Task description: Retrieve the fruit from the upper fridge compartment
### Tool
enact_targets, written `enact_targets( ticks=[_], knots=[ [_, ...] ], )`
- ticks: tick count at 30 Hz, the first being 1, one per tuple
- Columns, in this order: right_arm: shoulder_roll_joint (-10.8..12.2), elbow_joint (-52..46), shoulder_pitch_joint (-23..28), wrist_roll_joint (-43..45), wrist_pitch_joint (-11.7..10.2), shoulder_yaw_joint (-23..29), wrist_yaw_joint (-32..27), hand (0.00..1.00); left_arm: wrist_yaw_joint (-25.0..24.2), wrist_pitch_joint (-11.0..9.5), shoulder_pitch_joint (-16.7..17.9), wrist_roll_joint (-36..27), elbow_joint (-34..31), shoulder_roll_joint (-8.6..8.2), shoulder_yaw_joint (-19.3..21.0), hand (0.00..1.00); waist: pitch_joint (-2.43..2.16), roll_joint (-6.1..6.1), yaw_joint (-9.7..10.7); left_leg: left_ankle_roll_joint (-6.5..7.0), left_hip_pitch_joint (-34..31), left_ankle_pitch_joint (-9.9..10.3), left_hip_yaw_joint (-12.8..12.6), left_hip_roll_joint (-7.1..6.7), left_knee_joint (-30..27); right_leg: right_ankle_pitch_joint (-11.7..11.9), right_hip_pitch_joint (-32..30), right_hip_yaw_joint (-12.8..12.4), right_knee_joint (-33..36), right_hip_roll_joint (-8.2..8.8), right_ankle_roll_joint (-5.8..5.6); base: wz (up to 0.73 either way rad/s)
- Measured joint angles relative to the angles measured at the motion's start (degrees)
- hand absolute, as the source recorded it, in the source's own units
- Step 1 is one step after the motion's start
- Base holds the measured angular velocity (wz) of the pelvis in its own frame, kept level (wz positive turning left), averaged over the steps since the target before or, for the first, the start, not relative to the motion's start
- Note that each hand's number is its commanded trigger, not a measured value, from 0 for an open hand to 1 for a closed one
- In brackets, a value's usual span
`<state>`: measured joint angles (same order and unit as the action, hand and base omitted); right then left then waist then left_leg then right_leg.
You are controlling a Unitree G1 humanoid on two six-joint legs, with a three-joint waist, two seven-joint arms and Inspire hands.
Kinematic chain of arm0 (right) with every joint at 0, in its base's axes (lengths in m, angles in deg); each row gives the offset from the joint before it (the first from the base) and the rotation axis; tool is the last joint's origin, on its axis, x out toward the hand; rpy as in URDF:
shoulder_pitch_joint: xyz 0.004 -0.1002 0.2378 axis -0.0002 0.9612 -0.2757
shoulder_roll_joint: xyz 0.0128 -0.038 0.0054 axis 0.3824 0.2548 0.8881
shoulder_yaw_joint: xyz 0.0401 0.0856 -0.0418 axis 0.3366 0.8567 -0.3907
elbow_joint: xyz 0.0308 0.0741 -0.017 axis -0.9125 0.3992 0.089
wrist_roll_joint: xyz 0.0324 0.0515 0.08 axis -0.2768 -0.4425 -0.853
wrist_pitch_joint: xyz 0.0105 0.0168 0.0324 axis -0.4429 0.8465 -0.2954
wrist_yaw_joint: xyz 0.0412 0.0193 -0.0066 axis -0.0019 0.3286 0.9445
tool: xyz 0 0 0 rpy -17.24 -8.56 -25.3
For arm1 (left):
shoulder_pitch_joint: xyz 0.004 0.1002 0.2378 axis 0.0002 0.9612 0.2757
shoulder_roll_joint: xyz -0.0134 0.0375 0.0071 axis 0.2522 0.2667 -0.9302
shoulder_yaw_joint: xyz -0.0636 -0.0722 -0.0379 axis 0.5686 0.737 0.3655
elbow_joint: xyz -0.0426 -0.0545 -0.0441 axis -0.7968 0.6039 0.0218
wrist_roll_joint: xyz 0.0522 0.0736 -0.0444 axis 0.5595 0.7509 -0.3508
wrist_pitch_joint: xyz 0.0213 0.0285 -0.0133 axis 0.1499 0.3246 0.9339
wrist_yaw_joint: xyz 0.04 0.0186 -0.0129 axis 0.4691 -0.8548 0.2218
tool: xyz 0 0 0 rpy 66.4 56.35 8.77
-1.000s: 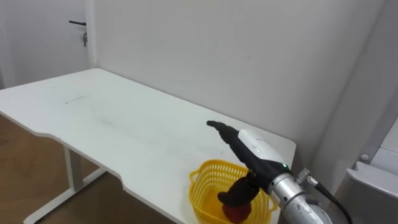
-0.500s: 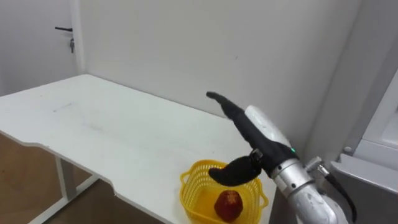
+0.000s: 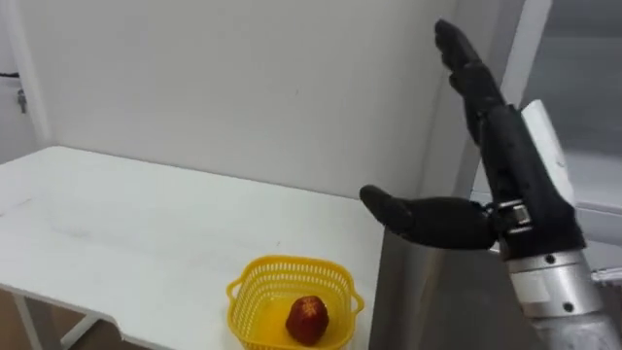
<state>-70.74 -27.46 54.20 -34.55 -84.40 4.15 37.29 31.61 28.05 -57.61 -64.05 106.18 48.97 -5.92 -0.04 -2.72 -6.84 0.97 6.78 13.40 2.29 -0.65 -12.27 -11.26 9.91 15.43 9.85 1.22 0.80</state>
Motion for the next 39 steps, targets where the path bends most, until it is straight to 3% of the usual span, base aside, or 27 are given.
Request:
enact_targets(
  ticks=[5,12,17,24,29,39],
  knots=[
    [-0.07,-2.23,0.25,0.00,-2.81,3.39,-2.45,0.00,0.05,-0.95,0.74,-0.02,1.53,-0.45,0.00,0.00,-0.34,1.10,2.05,0.06,1.28,-0.02,-1.46,0.10,0.89,0.00,0.16,-1.21,0.19,0.06,-0.01,-0.16],
    [-0.08,-4.18,1.24,0.08,-3.01,5.48,-5.22,0.00,0.13,-1.17,-0.03,-0.69,4.32,-0.45,-0.08,0.00,-0.20,1.43,5.02,0.06,1.92,-0.02,-2.54,0.33,1.44,-0.01,-0.12,-2.59,0.73,-0.20,0.00,-0.09],
    [-0.12,-4.21,1.24,0.01,-3.13,7.73,-6.92,0.00,0.26,-1.26,-0.75,-0.76,5.03,-0.45,-0.37,0.00,-0.18,1.20,5.37,0.06,1.81,-0.02,-3.62,0.43,1.59,-0.01,-0.83,-3.86,0.90,-0.34,0.00,-0.11],
    [-0.14,-4.11,1.28,0.66,-3.14,8.99,-8.09,0.00,0.57,-1.26,-1.32,-0.75,5.04,-0.45,-1.83,0.00,0.21,0.34,6.24,0.05,1.28,-0.01,-4.50,0.81,1.56,-0.01,-1.95,-4.58,0.99,-0.54,0.02,-0.06],
    [-0.20,-3.44,1.31,1.55,-3.15,9.04,-8.82,0.00,0.62,-1.24,-2.26,-0.75,6.21,-0.48,-2.32,0.00,0.15,0.19,6.59,0.05,0.73,-0.01,-4.61,0.84,1.54,0.00,-2.72,-4.64,1.01,-0.55,0.02,-0.01],
    [-2.23,7.36,0.80,1.62,-2.00,13.74,-8.91,0.00,-0.51,-1.06,-2.72,-0.73,6.62,-0.26,-1.80,0.00,0.22,-0.05,6.42,0.05,0.89,-0.03,-4.58,0.74,1.43,0.00,-2.97,-4.26,0.79,-0.49,0.02,0.00]
  ],
)
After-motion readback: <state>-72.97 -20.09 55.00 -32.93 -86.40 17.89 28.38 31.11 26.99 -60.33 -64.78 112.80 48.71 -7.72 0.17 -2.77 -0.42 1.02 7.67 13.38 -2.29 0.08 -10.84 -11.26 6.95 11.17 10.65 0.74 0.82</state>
